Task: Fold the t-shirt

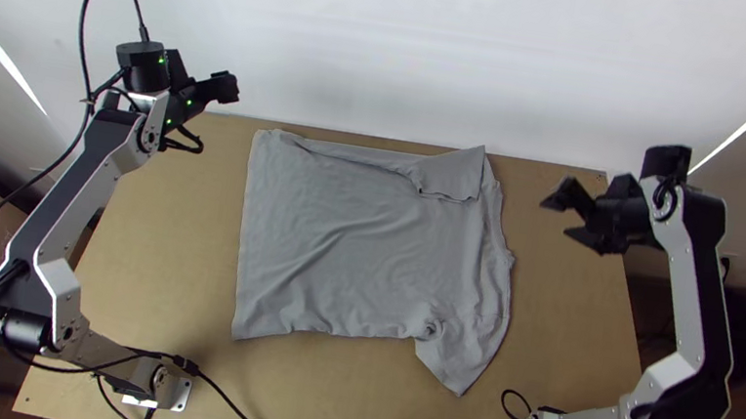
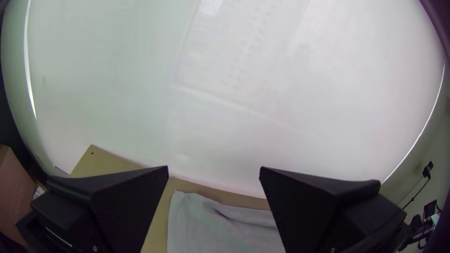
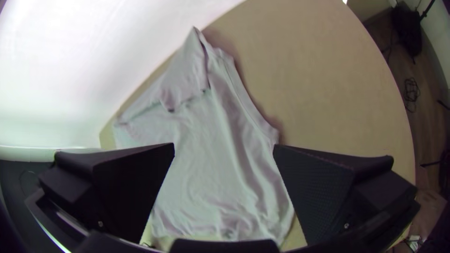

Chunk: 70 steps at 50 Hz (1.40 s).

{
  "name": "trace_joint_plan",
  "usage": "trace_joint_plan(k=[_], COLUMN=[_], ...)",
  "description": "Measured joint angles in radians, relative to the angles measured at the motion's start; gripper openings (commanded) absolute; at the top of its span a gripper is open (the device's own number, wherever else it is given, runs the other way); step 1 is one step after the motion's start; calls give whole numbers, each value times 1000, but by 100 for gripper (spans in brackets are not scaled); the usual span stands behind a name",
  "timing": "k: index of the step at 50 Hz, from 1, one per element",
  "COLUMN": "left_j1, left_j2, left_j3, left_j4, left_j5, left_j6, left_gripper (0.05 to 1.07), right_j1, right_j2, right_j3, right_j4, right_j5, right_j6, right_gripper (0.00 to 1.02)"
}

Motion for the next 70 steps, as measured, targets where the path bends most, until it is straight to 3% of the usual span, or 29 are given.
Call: trace_joint_plan(k=[8, 13, 22, 37, 58, 59, 68, 70], left_j1=[-1, -1, -1, -1, 1, 2, 12, 12], left_j2=[-100, -159, -236, -289, -292, -292, -292, -292], left_j3=[-85, -119, -161, -219, -234, -235, -237, -237], left_j4=[-31, -45, -67, -86, -100, -101, -101, -104], left_j5=[7, 8, 8, 8, 9, 11, 11, 11], left_j6=[0, 0, 0, 0, 11, 12, 32, 44], left_gripper=[102, 102, 102, 102, 102, 102, 102, 102], right_j1=[-34, -52, -76, -76, -48, -45, -16, -9], right_j2=[-126, -183, -239, -231, -102, -100, -114, -124], right_j3=[-266, -397, -579, -775, -811, -811, -843, -860], right_j4=[-43, -61, -29, 110, 284, 286, 389, 432], right_j5=[0, 0, 1, 1, 0, 0, 1, 5], right_j6=[-99, -160, -218, -242, -241, -240, -233, -233], right_gripper=[85, 69, 69, 69, 68, 66, 2, 2])
